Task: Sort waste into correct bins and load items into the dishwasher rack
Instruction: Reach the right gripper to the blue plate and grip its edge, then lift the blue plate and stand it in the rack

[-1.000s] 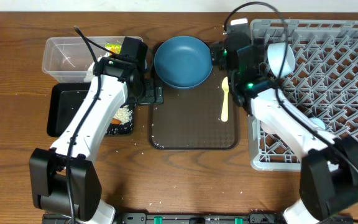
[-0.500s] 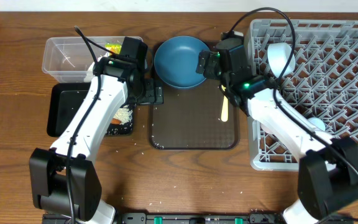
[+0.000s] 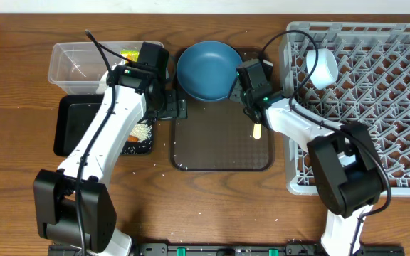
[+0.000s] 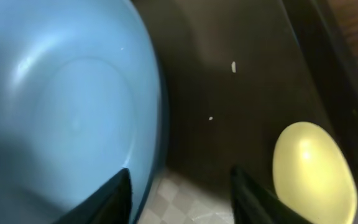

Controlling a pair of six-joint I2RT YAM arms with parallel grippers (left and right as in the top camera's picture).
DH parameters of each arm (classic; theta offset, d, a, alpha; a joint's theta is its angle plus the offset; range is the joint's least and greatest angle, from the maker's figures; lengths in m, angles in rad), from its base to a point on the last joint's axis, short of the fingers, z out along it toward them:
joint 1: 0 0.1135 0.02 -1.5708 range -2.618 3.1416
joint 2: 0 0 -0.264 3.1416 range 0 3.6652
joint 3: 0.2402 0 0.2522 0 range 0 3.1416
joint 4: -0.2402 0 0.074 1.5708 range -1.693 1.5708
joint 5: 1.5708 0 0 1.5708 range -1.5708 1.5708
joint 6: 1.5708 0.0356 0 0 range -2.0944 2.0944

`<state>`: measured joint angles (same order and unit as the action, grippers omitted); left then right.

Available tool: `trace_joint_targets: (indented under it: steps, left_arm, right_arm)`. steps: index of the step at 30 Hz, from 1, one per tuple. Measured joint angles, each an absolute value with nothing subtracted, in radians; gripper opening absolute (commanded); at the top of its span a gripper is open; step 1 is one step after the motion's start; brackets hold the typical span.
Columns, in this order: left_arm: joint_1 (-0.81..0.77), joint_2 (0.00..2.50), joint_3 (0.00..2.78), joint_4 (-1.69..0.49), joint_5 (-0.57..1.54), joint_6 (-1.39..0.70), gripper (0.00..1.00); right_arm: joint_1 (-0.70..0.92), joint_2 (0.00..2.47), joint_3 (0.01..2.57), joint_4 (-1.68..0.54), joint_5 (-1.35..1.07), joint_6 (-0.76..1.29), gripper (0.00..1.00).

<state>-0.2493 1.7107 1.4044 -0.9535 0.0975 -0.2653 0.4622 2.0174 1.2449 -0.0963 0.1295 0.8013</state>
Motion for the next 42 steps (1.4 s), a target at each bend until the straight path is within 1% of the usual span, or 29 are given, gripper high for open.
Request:
trace_joint_targets:
  steps: [2,4,7,9,11,18,24,30,38,42]
  left_arm:
    - [-0.249,1.711,1.404,-0.953,0.097,-0.265,0.97]
    - [-0.249,1.711,1.404,-0.953,0.097,-0.265,0.97]
    - [-0.249,1.711,1.404,-0.953,0.097,-0.265,0.97]
    - [-0.249,1.711,1.404,-0.953,0.097,-0.265,0.97]
    - [-0.249,1.711,1.404,-0.953,0.097,-0.265,0.97]
    - [-0.249,1.711,1.404,-0.953,0.097,-0.265,0.97]
    - [-0.249,1.711,1.404,-0.953,0.097,-0.265,0.97]
    - [-0.249,1.711,1.404,-0.953,0.097,-0.265,0.97]
    - [-0.249,1.711,1.404,-0.953,0.097,-0.265,0.97]
    - [-0.249,1.711,1.404,-0.954,0.097,-0.265,0.97]
  right_arm:
    - [0.462,2.019,1.245,-0.087,0.124,0.810,0.23]
    - [0.462,2.020,1.245,-0.084,0.119,0.812,0.14]
    - [0.461,2.022,1.245,-0.083,0.109,0.821,0.06]
    - [0.460,2.022,1.245,-0.088,0.101,0.825,0.02]
    - [0.457,2.022,1.245,-0.093,0.081,0.825,0.01]
    - [0.440,2.022,1.245,-0.102,-0.001,0.785,0.01]
    - [0.387,2.020,1.245,-0.136,-0.090,0.713,0.01]
    - [0.336,1.979,1.244,-0.185,-0.120,0.605,0.01]
    - [0.263,1.787,1.253,-0.190,-0.114,0.435,0.01]
    - [0.239,1.666,1.279,-0.202,-0.054,0.387,0.01]
